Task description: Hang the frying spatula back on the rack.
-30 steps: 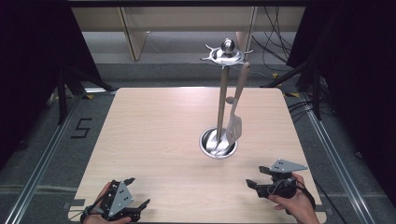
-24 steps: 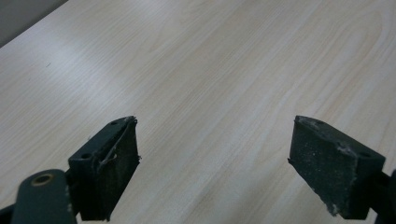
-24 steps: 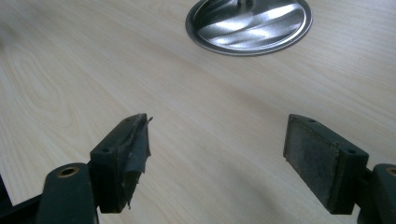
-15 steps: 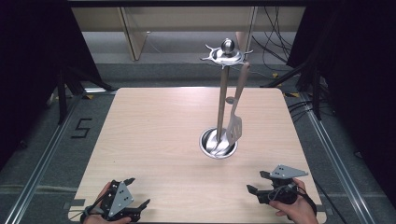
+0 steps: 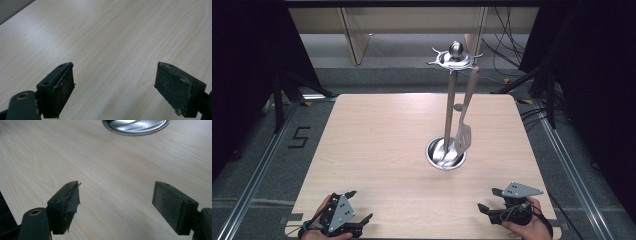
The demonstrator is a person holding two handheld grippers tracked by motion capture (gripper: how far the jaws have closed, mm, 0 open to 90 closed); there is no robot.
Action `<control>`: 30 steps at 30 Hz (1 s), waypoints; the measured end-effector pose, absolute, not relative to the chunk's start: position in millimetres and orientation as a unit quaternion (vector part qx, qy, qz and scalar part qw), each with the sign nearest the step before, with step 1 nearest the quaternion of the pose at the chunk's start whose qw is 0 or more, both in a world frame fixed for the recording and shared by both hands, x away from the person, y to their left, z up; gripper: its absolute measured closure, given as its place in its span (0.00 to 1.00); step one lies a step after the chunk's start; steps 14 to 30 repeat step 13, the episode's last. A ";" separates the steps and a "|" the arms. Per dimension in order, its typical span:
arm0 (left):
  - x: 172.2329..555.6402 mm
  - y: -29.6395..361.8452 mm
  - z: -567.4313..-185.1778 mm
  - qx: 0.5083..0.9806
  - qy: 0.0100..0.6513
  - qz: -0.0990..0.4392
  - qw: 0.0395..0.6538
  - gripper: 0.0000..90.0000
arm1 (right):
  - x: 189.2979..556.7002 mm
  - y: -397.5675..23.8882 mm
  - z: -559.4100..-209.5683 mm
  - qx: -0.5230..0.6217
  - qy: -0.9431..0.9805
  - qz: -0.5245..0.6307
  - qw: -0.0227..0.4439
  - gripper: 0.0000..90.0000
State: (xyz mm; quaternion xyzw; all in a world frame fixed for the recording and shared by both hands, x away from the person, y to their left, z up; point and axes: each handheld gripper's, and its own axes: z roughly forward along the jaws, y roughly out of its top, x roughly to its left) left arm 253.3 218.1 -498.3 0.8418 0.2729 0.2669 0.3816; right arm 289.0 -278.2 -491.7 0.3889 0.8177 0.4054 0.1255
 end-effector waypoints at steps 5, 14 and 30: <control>253.3 218.1 -498.2 0.841 0.274 0.267 0.382 0.17 | 288.3 -278.0 -492.7 0.389 0.816 0.408 0.125 0.25; 253.4 218.4 -497.9 0.843 0.272 0.268 0.378 0.17 | 288.9 -278.5 -494.0 0.387 0.817 0.411 0.120 0.25; 253.4 218.4 -497.9 0.843 0.272 0.268 0.378 0.17 | 288.9 -278.5 -494.0 0.387 0.817 0.411 0.120 0.25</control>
